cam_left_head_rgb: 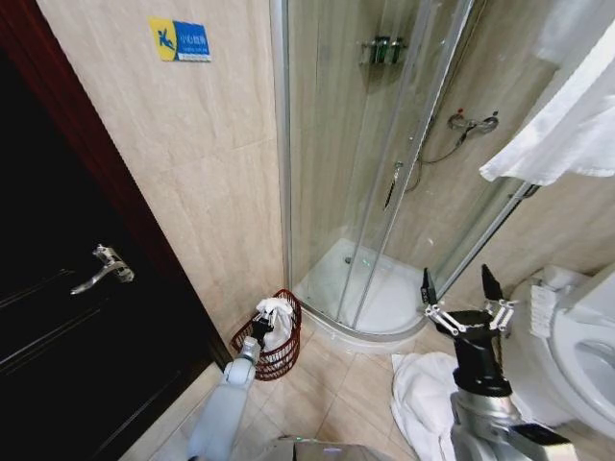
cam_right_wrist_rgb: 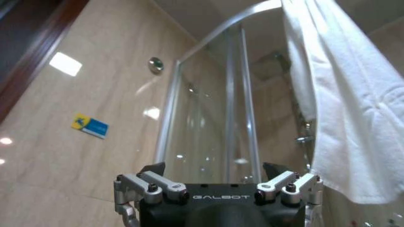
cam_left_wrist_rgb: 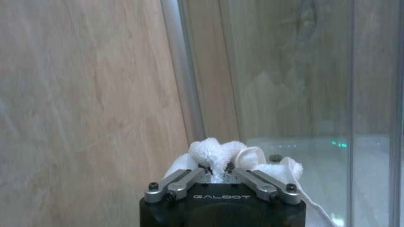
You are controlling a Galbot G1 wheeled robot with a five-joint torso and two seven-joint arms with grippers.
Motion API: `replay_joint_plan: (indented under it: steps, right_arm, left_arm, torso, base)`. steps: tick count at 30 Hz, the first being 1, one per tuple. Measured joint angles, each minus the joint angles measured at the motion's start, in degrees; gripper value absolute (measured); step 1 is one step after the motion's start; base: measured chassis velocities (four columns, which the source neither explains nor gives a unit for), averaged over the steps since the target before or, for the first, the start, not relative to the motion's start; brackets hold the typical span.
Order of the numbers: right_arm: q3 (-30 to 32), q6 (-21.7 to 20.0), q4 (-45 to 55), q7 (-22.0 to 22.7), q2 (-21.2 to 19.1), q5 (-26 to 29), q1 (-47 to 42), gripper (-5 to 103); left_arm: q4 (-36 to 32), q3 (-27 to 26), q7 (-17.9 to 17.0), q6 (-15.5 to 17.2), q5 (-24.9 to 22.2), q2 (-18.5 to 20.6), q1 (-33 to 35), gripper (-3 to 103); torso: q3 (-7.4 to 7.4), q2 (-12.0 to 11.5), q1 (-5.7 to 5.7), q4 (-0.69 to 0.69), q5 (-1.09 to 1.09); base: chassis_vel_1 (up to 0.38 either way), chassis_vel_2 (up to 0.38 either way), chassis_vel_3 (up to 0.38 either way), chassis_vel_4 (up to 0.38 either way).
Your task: Discard the used towel into the hamper.
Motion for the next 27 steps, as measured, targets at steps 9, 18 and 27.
replay_joint_plan:
  steps: [9, 18, 27]
  right_arm:
    - [0.36, 1.25, 0.66, -1.05, 0.72, 0.27, -0.41, 100]
    - [-0.04, 1.25, 0.90, -0.90, 0.75, 0.18, -0.36, 100]
    - [-0.76, 1.15, 0.77, -1.12, 0.82, -1.49, -0.44, 100]
  left_arm:
    - [9.43, -0.16, -0.92, -0.50, -0.05, -0.56, -3.25, 6]
    - [13.50, -0.84, -1.70, -2.09, 0.28, -1.25, -3.33, 6]
    - [14.76, -0.83, -1.60, -2.28, 0.47, -0.60, -3.99, 6]
  torso:
    - [0.00, 0.00, 0.00, -0.01, 0.00]
    - [-0.01, 0.00, -0.01, 0.00, 0.00]
    - [0.00, 0.00, 0.00, 0.00, 0.01]
  base:
    - [0.000, 0.000, 0.000, 0.000]
    - [-0.021, 0.014, 0.017, -0.013]
    - [-0.066, 0.057, 0.071, -0.061]
